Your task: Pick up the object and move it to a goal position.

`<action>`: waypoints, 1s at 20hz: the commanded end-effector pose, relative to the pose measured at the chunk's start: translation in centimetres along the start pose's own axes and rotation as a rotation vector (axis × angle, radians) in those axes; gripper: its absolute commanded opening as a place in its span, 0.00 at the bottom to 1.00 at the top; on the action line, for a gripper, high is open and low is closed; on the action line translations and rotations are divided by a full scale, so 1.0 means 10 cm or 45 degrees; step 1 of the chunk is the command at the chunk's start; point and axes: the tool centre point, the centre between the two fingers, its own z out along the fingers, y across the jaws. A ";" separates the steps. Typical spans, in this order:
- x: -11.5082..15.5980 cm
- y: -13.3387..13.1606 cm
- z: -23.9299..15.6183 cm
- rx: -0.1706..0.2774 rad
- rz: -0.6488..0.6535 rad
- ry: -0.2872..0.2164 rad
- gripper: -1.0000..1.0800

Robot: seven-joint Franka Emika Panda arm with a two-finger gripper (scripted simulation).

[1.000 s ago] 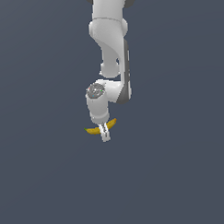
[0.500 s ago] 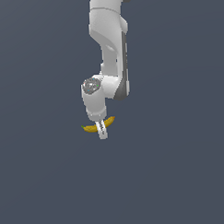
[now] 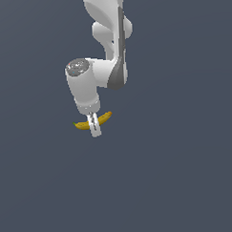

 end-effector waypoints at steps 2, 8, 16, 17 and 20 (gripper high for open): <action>0.16 0.01 -0.40 0.002 0.001 0.002 0.00; 0.42 0.03 -1.06 0.000 0.002 0.003 0.00; 0.75 0.03 -1.88 0.000 0.002 0.003 0.00; 0.79 0.03 -1.97 0.000 0.001 0.003 0.00; 0.90 0.02 -2.24 0.000 0.001 0.003 0.00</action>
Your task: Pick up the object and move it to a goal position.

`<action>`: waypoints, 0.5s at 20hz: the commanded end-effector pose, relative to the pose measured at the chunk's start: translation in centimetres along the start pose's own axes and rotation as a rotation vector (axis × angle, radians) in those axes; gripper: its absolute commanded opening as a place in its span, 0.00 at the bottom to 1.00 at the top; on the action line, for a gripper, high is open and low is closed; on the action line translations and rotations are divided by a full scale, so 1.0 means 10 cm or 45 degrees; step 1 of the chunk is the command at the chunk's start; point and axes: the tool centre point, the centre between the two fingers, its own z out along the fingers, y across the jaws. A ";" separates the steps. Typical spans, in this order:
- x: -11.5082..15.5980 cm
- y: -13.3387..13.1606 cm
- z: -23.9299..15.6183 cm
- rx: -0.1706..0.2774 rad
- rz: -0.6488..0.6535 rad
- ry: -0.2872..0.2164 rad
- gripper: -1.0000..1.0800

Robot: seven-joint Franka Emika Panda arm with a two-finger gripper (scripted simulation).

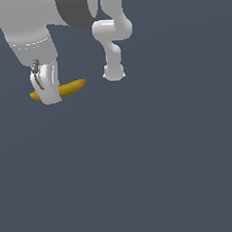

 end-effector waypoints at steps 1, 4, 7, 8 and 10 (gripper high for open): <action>0.09 0.00 -0.23 0.001 -0.002 0.000 0.00; 0.18 -0.01 -0.45 0.001 -0.002 0.000 0.00; 0.25 -0.02 -0.62 0.001 -0.003 0.000 0.00; 0.27 -0.02 -0.67 0.001 -0.003 0.000 0.00; 0.30 -0.03 -0.75 0.001 -0.004 -0.001 0.00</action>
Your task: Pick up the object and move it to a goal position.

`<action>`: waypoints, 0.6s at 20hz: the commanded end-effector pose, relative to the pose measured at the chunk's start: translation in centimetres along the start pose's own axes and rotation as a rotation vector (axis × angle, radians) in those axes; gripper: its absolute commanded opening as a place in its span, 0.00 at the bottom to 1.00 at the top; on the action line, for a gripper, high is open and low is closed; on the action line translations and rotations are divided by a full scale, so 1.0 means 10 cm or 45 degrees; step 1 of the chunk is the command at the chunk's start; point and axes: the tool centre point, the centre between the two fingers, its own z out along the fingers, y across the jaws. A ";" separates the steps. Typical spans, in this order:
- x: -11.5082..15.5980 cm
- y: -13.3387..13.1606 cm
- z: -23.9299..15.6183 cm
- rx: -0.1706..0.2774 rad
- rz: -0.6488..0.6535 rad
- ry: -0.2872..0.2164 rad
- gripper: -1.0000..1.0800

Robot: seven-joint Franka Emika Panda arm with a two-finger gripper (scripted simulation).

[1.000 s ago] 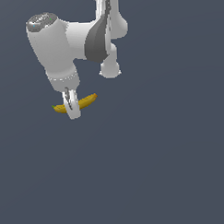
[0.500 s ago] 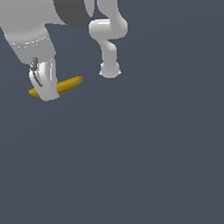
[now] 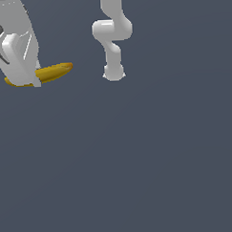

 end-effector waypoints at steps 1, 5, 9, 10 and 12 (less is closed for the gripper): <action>0.04 -0.01 -0.11 0.001 -0.001 0.000 0.00; 0.09 -0.02 -0.21 0.001 -0.001 0.000 0.00; 0.11 -0.02 -0.26 0.001 -0.001 0.000 0.00; 0.12 -0.02 -0.27 0.001 -0.001 0.000 0.00; 0.12 -0.02 -0.28 0.001 -0.001 0.000 0.00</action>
